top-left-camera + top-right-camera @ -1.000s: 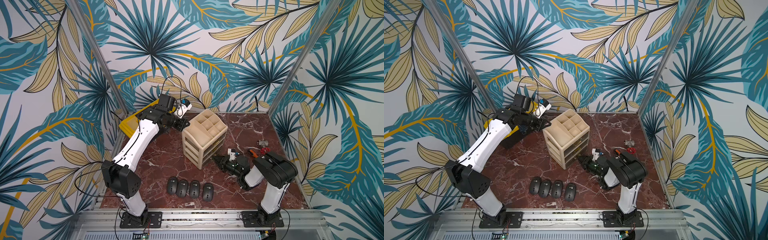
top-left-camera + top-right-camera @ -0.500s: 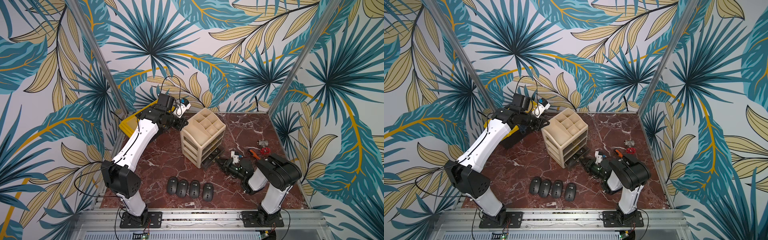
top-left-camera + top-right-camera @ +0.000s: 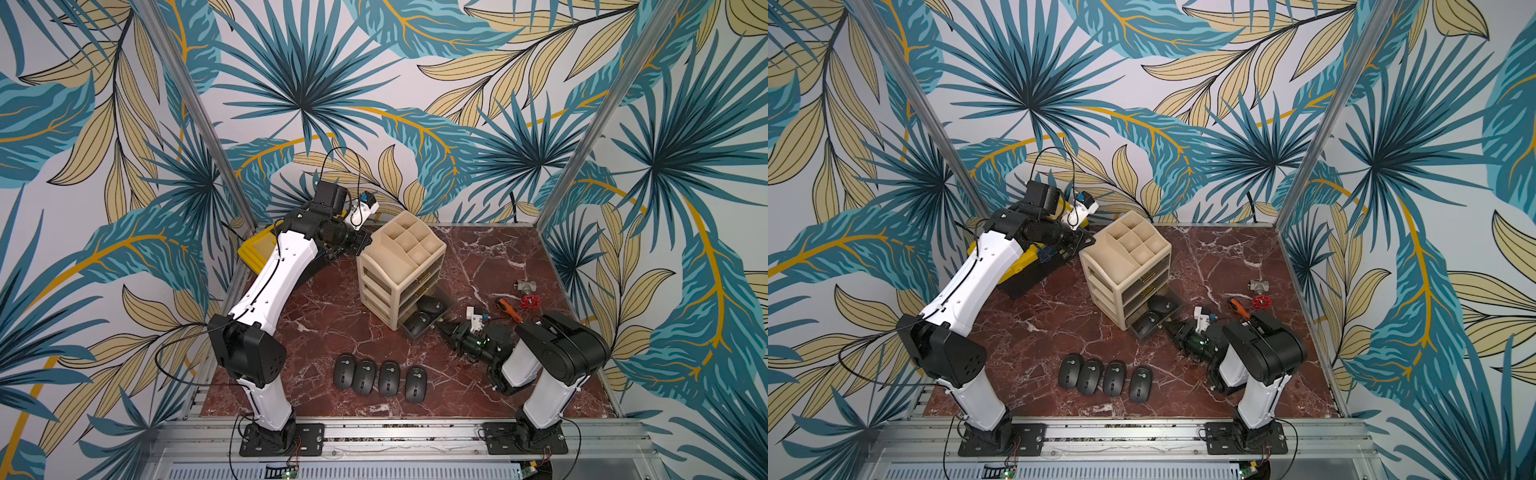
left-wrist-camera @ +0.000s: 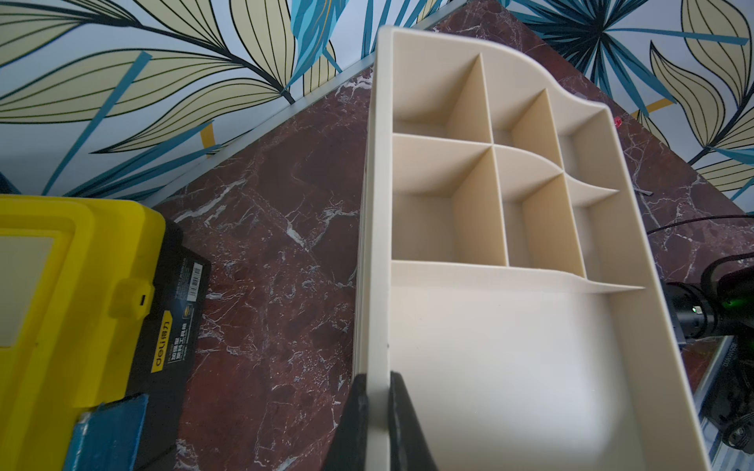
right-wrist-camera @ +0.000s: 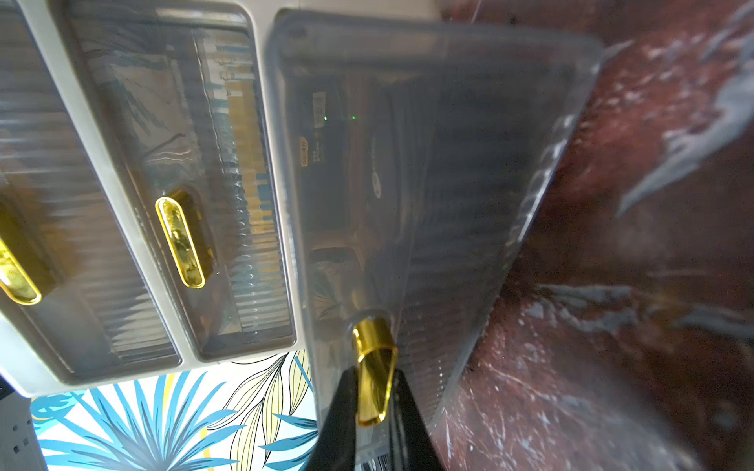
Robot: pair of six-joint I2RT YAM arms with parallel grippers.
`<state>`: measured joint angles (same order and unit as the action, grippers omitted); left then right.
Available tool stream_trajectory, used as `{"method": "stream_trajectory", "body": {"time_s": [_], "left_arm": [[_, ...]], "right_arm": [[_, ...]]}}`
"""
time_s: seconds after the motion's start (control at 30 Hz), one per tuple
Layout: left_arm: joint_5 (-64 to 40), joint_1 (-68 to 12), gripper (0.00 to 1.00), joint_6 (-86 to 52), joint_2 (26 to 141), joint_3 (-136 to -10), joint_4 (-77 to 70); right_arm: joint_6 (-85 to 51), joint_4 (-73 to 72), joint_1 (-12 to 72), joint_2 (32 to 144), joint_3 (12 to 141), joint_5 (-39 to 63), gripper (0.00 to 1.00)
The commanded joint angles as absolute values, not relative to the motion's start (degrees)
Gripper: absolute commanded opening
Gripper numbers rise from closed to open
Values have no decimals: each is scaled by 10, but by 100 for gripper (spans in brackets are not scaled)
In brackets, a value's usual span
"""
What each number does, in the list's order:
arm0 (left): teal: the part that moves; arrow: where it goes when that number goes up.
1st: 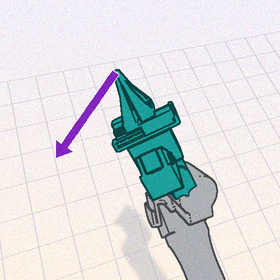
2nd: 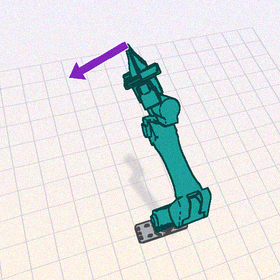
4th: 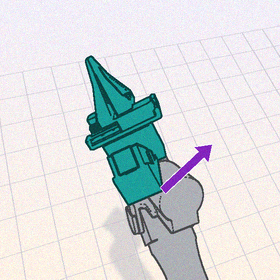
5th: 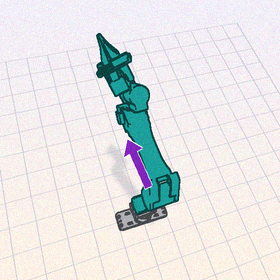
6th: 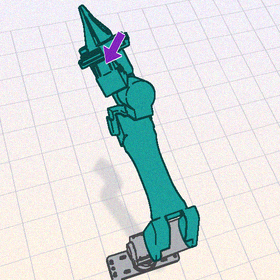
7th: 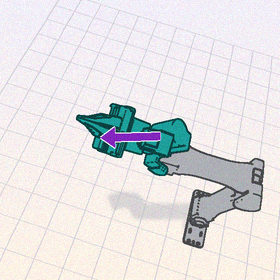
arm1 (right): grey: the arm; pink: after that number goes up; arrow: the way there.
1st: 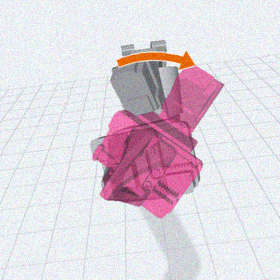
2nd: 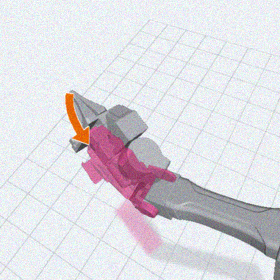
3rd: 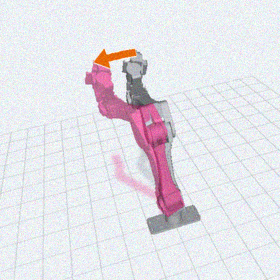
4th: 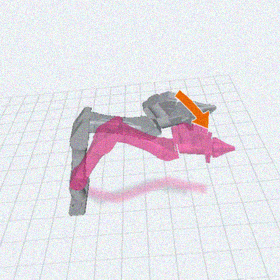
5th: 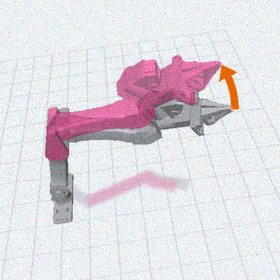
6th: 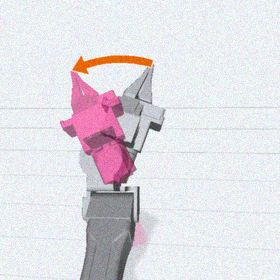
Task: Take the mice out of the drawer
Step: Open the drawer in the storage box.
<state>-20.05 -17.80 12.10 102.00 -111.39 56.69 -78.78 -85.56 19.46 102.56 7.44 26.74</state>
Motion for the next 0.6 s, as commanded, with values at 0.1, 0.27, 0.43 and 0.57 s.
{"method": "stream_trajectory", "body": {"time_s": [0.1,0.27,0.43,0.57], "left_arm": [[-128,-154,4,112,1047,-1166,544],[-123,-151,4,113,1056,-1181,545],[-122,-145,5,113,1060,-1186,543],[-123,-141,4,114,1064,-1191,542]], "right_arm": [[-771,-817,193,1010,59,290,8],[-769,-804,192,996,54,292,8],[-765,-785,189,976,51,292,8],[-757,-755,188,954,52,294,8]]}}
